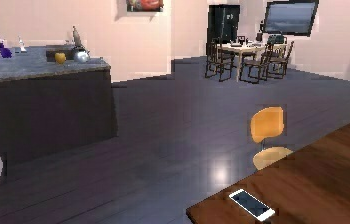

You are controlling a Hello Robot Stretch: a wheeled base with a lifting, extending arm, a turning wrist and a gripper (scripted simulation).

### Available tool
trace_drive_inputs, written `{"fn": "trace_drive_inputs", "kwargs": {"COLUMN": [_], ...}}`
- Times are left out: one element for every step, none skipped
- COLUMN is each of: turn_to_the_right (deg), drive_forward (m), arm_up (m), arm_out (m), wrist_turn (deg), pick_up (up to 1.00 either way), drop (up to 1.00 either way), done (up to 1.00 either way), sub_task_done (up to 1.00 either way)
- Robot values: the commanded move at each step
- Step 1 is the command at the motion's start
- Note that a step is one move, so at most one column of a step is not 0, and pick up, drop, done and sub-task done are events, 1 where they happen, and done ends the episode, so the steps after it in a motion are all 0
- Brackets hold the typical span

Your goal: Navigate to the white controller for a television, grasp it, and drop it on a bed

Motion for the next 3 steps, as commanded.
{"fn": "trace_drive_inputs", "kwargs": {"turn_to_the_right": [0.0,45.0,45.0], "drive_forward": [0.00,0.00,0.00], "arm_up": [0.00,0.00,0.00], "arm_out": [-0.16,0.00,0.00], "wrist_turn": [0.0,0.0,0.0], "pick_up": [0.00,0.00,0.00], "drop": [0.00,0.00,0.00], "done": [0.00,0.00,0.00], "sub_task_done": [0.00,0.00,0.00]}}
